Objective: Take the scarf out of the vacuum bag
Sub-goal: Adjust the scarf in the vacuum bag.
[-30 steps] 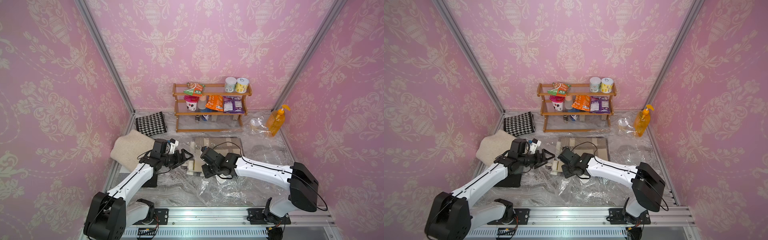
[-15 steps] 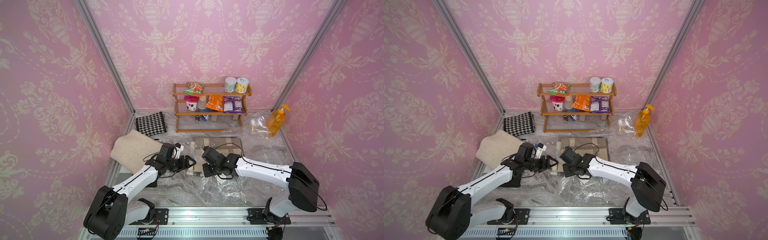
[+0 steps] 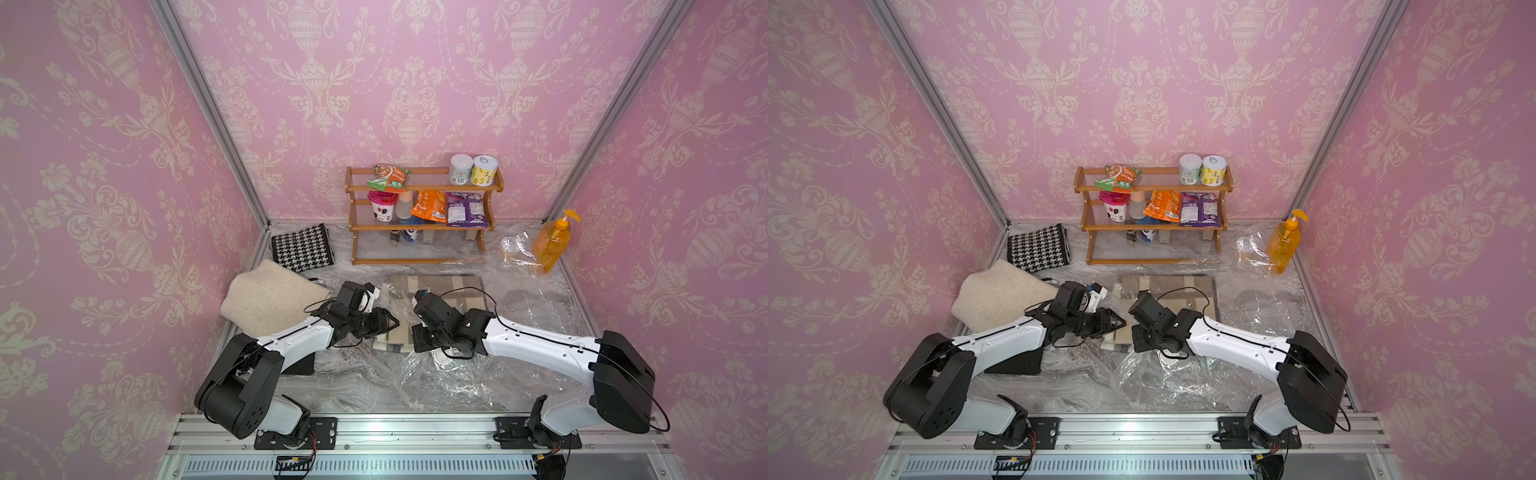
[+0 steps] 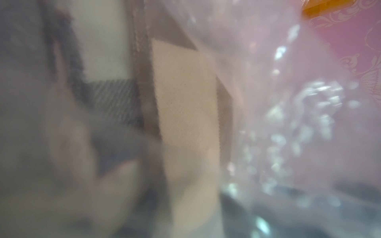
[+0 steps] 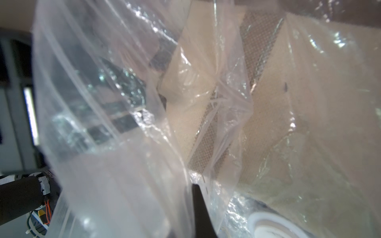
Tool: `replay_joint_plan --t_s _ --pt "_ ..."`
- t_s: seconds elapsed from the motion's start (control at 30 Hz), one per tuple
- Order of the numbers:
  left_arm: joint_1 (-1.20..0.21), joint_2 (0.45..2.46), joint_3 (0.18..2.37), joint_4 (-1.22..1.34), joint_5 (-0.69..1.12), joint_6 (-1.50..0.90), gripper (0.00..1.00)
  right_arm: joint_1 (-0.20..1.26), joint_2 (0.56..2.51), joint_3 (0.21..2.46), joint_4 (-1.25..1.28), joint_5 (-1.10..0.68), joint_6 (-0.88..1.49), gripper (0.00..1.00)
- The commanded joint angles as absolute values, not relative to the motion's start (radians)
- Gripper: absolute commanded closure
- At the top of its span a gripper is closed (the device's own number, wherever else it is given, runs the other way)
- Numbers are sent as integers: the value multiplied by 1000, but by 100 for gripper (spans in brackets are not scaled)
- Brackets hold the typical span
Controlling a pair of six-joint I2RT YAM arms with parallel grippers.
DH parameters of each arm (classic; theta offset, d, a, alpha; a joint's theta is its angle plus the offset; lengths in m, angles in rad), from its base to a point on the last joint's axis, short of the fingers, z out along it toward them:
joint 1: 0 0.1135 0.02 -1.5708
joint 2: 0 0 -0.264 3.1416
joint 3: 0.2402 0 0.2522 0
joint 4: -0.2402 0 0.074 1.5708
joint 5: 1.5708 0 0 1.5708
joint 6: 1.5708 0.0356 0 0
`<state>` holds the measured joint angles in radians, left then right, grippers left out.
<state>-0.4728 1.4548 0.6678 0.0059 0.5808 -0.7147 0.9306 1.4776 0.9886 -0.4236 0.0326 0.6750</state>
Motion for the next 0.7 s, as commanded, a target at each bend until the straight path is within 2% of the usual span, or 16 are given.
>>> replay_joint_plan --t_s 0.0,0.2,0.33,0.47,0.53,0.67 --pt "-483 1482 718 -44 515 -661 50 926 1450 977 -446 25 683 95" --pt "-485 1515 726 -39 513 -650 50 925 1424 959 -447 27 673 95" --pt "-504 1597 793 19 596 -666 66 925 1391 896 -413 9 679 95" --pt "-537 1620 841 32 623 -687 90 925 1355 858 -418 20 683 95" --pt "-547 1596 858 14 616 -687 94 925 1345 857 -431 31 679 95" --pt "-554 1505 897 -67 589 -683 92 924 1333 861 -441 45 673 94"
